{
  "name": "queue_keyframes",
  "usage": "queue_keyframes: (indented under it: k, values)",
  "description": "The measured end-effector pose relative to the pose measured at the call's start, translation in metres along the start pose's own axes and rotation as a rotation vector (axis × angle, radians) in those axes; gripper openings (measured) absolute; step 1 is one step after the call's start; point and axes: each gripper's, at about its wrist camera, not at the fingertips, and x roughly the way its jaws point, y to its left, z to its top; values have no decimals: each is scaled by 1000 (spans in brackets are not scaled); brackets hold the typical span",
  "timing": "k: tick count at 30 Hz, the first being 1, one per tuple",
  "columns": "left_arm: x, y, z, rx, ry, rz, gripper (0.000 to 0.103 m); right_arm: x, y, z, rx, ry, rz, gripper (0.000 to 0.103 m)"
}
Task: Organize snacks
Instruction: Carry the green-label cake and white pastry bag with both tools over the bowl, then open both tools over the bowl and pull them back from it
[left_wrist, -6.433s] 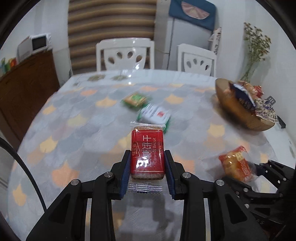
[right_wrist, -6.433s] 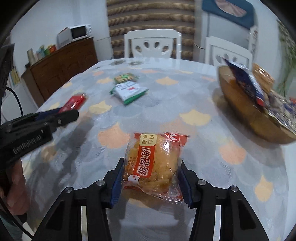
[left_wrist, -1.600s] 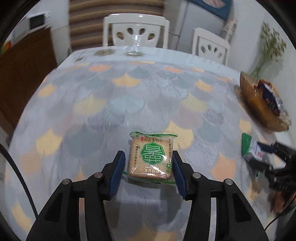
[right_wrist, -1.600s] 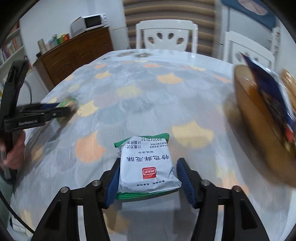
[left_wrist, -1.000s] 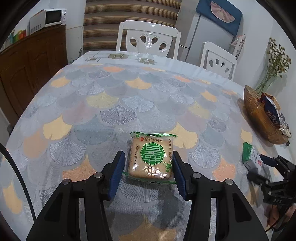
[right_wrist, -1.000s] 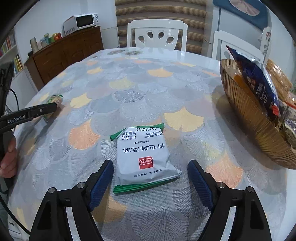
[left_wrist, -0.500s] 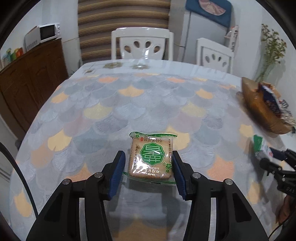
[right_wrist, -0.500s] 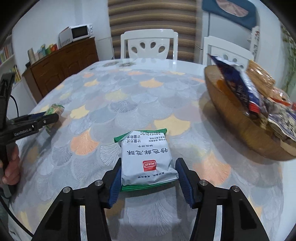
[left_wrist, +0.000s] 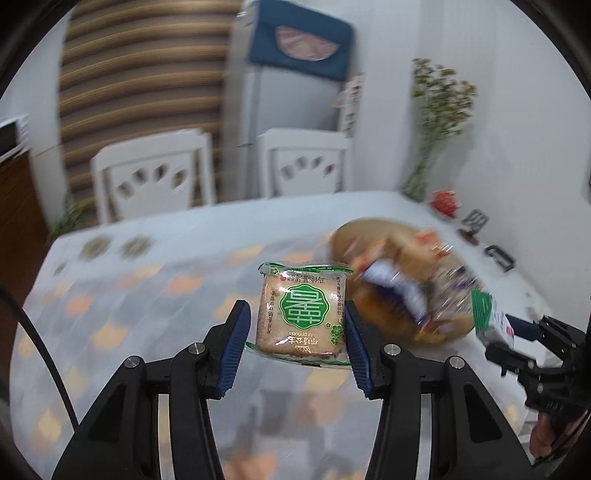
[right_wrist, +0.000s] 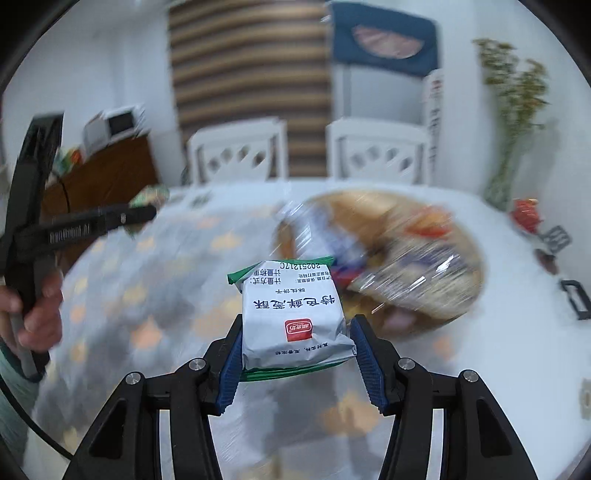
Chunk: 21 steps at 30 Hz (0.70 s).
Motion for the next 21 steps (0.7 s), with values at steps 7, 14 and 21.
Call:
queue_keyframes:
  k: [7, 14, 21]
  values:
    - [47, -39, 45, 59, 17, -57, 47, -5, -71, 50, 196, -44, -127, 54]
    - [83, -58, 61, 26, 45, -107, 47, 26, -100, 89, 343, -20, -104, 54]
    - [112, -60, 68, -19, 70, -139, 48, 57, -98, 128, 320, -15, -156, 54]
